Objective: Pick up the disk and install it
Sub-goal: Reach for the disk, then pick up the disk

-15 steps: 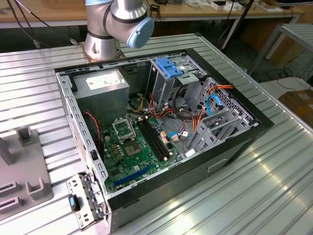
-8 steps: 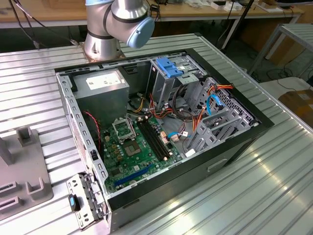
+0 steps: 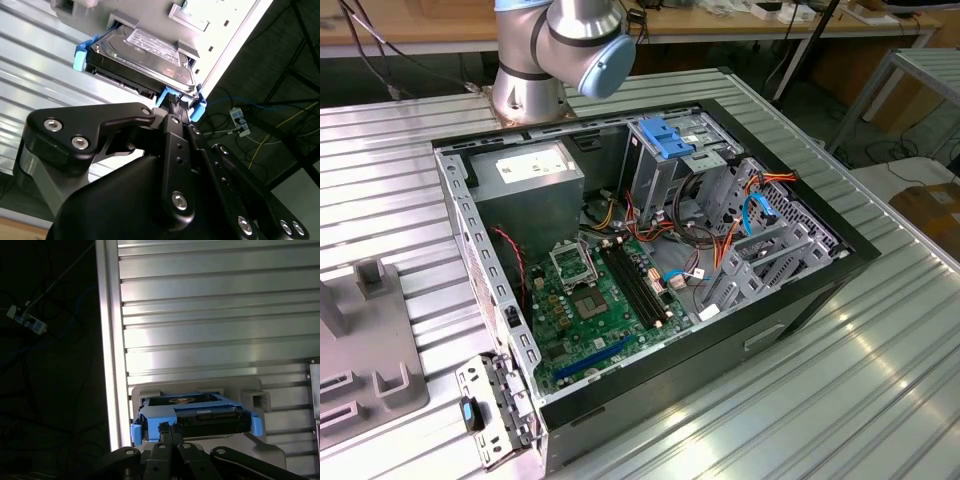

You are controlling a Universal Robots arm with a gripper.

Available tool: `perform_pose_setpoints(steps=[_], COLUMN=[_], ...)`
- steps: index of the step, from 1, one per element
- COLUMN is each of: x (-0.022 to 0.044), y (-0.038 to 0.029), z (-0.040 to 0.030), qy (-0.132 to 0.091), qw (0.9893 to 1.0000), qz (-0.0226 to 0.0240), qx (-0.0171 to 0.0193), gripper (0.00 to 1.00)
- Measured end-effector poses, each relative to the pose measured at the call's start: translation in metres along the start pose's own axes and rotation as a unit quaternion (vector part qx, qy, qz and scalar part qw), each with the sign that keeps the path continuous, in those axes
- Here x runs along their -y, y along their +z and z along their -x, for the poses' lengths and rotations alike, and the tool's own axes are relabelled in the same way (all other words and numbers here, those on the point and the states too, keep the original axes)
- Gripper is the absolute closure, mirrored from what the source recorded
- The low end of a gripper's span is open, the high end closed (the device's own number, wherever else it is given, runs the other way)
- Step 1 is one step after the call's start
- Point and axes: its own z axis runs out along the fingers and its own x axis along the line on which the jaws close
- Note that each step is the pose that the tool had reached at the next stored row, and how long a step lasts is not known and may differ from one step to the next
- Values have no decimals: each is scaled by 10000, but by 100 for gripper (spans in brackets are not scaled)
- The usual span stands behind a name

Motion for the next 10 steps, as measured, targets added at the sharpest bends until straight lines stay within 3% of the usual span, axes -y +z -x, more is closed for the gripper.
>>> perform_pose_setpoints(steps=[10], x=[1], y=[0], z=[-22], qy=[1], qw=[10000], qz=[0], qx=[0], gripper=[89])
